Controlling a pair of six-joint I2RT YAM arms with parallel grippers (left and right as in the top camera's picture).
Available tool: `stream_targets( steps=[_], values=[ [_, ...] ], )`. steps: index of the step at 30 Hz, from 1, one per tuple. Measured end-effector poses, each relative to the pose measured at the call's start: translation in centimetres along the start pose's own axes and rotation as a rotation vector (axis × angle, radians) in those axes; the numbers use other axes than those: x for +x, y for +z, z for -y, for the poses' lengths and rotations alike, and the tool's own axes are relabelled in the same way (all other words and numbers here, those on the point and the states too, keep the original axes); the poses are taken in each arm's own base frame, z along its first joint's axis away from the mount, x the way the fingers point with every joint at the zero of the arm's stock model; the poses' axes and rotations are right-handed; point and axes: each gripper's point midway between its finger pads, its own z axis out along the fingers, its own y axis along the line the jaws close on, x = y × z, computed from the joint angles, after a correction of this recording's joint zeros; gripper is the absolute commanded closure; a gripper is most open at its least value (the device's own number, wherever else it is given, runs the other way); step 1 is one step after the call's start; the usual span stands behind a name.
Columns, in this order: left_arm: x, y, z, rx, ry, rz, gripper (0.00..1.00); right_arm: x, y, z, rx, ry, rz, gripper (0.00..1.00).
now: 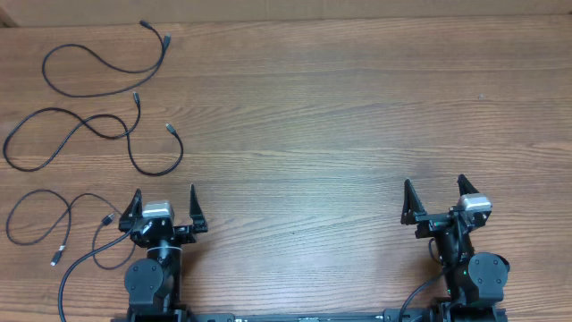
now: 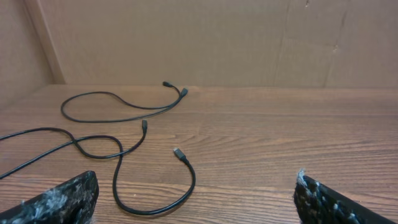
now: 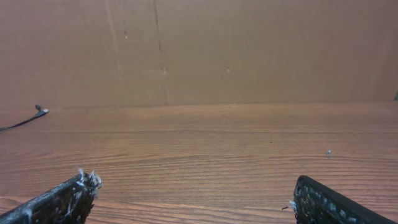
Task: Untangle cables
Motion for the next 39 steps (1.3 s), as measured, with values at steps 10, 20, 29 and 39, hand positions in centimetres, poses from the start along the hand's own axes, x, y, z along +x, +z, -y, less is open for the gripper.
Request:
stream_targets(
  steps=[10, 20, 29, 39],
  values=[
    [0.0, 0.0, 0.01, 0.0, 0.0, 0.0, 0.0, 0.02, 0.0, 0.0, 0.0, 0.0, -0.001, 0.0],
    [0.0, 0.0, 0.0, 0.0, 0.0, 0.0, 0.01, 0.01, 0.0, 0.0, 0.0, 0.0, 0.0, 0.0],
    [0.0, 0.0, 0.01, 0.0, 0.0, 0.0, 0.0, 0.06, 0.0, 0.26, 0.014, 0.001, -0.002, 0.0],
    [0.0, 0.0, 0.01, 0.0, 0.0, 0.0, 0.0, 0.04, 0.0, 0.3, 0.017, 0.0, -0.001, 0.0]
  ],
)
